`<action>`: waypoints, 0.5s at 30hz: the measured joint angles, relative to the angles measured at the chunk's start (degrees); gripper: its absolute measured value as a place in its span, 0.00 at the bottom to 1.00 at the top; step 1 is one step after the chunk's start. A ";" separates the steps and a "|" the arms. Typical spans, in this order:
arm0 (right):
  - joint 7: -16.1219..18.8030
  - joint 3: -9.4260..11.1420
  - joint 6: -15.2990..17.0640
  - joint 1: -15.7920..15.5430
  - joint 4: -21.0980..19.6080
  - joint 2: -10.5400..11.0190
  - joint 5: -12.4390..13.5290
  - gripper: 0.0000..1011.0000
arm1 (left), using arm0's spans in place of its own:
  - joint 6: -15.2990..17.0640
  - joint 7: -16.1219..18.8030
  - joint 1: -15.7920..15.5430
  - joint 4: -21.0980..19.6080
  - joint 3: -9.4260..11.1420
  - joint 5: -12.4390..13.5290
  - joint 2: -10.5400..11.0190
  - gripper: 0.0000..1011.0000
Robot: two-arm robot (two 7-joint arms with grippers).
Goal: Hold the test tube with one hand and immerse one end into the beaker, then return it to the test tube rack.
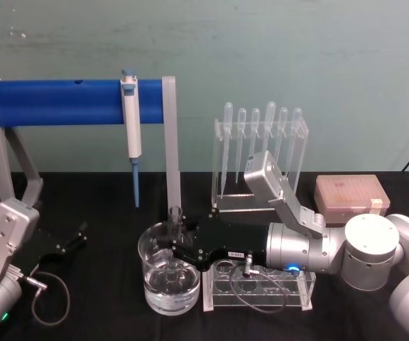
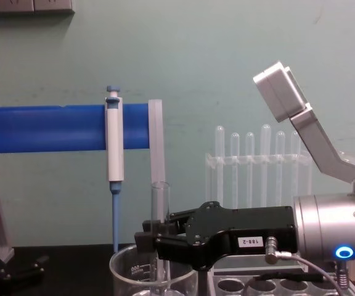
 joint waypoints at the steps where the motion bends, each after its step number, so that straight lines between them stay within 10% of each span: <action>1: 0.00 0.00 0.00 0.00 0.00 0.00 0.00 0.22 | 0.00 0.00 0.00 0.00 0.00 0.00 0.00 0.99; 15: 0.00 0.00 0.00 0.00 0.00 0.00 0.00 0.22 | 0.00 0.00 0.00 0.00 0.00 0.00 0.00 0.99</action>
